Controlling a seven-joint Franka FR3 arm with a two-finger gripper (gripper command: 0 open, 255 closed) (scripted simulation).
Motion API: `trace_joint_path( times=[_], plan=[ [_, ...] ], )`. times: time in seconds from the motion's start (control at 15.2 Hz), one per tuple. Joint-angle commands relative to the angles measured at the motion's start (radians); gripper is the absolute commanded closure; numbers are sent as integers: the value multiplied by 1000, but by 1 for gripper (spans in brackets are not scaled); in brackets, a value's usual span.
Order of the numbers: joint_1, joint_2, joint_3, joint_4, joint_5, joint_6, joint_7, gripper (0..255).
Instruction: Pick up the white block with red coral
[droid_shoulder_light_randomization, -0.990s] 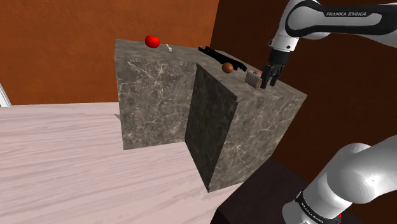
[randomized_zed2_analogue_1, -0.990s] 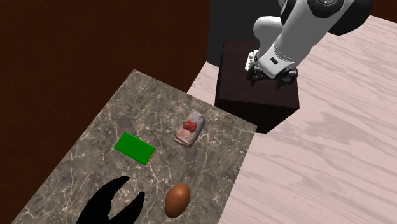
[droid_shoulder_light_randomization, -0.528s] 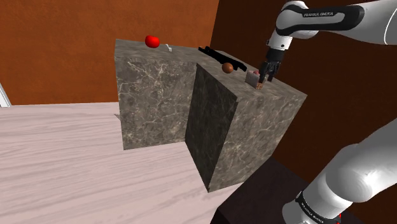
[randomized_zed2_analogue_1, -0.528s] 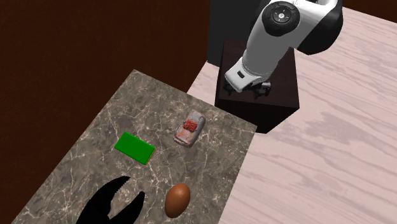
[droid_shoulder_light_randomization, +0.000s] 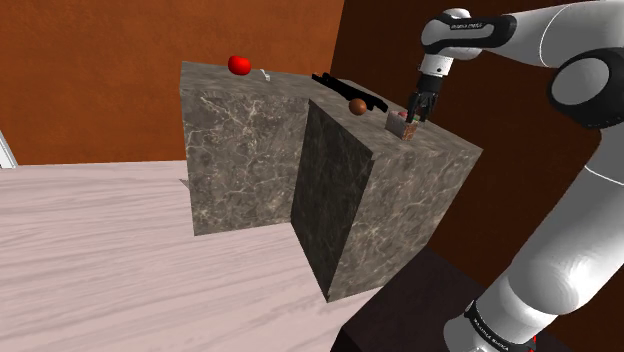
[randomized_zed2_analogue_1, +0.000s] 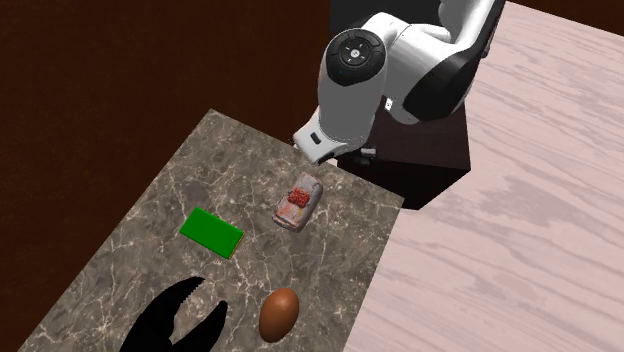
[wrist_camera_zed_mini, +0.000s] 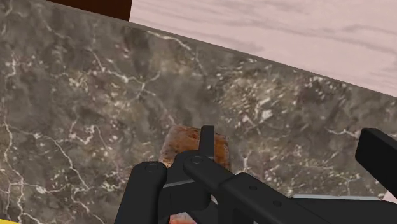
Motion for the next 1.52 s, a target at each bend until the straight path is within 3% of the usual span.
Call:
trace_joint_path(
  times=[0.0,0.2,0.26,0.86,0.92,1.45],
  plan=[
    [-29,86,-20,98,32,-23,-38,0],
    [-85,223,-37,271,87,-74,-85,0],
    [-89,229,-36,279,89,-77,-86,0],
    [-78,213,-33,154,83,33,-85,0],
    [-78,211,-34,151,83,34,-85,255],
    [-77,211,-33,150,82,35,-85,255]
  ],
)
